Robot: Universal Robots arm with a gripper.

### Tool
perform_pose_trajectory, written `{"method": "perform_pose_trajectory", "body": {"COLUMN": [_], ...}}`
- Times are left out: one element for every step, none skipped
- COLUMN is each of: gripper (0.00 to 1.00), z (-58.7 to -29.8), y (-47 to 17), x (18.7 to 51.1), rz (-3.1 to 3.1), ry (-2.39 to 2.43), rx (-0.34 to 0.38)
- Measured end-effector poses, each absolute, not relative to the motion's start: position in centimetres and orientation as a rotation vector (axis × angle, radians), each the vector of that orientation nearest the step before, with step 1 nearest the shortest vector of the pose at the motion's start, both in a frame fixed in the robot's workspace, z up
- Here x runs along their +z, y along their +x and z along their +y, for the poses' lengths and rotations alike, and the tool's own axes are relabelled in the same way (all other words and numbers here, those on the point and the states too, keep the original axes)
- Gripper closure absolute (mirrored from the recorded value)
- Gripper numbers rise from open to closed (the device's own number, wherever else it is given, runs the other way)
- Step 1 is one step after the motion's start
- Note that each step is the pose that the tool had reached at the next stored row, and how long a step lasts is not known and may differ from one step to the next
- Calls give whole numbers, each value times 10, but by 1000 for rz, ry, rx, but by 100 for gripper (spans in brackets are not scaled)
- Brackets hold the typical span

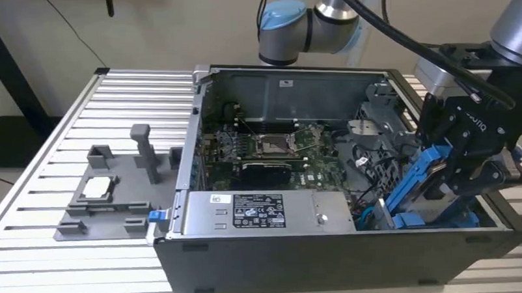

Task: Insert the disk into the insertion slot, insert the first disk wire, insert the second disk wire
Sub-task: 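Insert the disk into the insertion slot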

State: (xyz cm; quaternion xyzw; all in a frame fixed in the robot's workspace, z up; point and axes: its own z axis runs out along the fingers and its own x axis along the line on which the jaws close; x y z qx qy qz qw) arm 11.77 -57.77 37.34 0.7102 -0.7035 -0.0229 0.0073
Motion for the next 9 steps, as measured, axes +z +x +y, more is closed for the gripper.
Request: {"method": "perform_pose_trajectory", "body": {"gripper": [60, 53, 53, 53, 53, 53, 53, 53, 55], "z": [-578, -578, -578, -578, -578, -578, -578, -578, -578], "y": [118, 118, 118, 118, 118, 118, 118, 118, 118], "x": [373, 373, 373, 373, 373, 373, 373, 373, 373], "rz": [-2200, -2200, -2200, -2200, -2200, -2200, -2200, -2200, -2200], "ry": [2221, 2221, 2221, 2221, 2221, 2221, 2221, 2221, 2221], "rx": [-72, -72, -72, -72, -72, -72, -72, -72, -72]}}
